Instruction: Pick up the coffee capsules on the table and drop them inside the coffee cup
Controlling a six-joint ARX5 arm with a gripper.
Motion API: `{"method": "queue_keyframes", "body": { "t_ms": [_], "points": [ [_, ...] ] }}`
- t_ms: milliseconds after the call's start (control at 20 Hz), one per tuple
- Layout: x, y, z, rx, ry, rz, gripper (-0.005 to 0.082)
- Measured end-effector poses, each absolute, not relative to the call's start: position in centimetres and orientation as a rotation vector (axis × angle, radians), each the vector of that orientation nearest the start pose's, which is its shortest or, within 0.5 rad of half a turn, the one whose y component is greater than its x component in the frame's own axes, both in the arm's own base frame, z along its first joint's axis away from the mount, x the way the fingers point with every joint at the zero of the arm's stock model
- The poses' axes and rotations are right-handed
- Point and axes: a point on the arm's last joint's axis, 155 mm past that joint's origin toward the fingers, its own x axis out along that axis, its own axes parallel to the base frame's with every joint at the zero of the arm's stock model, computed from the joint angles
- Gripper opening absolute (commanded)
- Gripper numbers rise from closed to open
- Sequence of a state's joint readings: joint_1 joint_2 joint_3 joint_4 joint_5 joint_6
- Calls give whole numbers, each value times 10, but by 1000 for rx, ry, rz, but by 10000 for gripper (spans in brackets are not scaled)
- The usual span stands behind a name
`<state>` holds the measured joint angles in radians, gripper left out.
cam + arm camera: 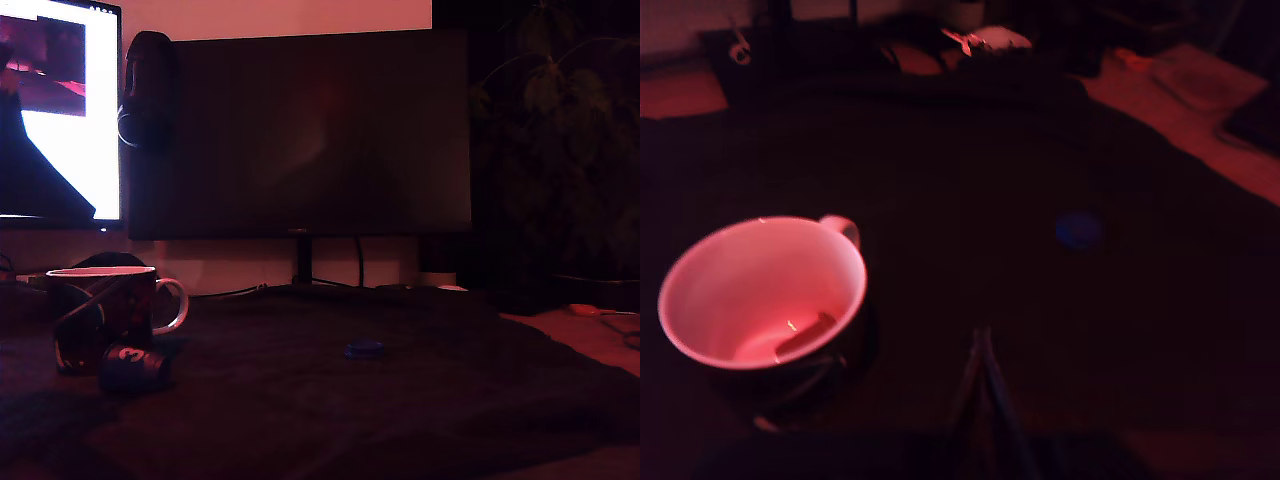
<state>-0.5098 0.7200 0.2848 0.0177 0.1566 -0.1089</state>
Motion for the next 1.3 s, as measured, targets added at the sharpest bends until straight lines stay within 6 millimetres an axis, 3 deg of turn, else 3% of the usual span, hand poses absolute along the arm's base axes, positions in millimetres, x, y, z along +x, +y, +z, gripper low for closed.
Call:
{"method": "queue_keyframes", "body": {
  "t_ms": [200, 850, 900, 950, 1050, 1100, 1300],
  "points": [
    [239, -166, 112, -55, 536, -614, -20],
    [234, -164, 102, -74, 591, -600, -4],
    [234, -164, 102, -74, 591, -600, 37],
    [234, -164, 102, -74, 591, -600, 152],
    [234, -164, 102, -135, 610, -581, 540],
    [234, -164, 102, -137, 611, -581, 657],
    [233, -165, 103, -166, 616, -575, 685]
  ]
}}
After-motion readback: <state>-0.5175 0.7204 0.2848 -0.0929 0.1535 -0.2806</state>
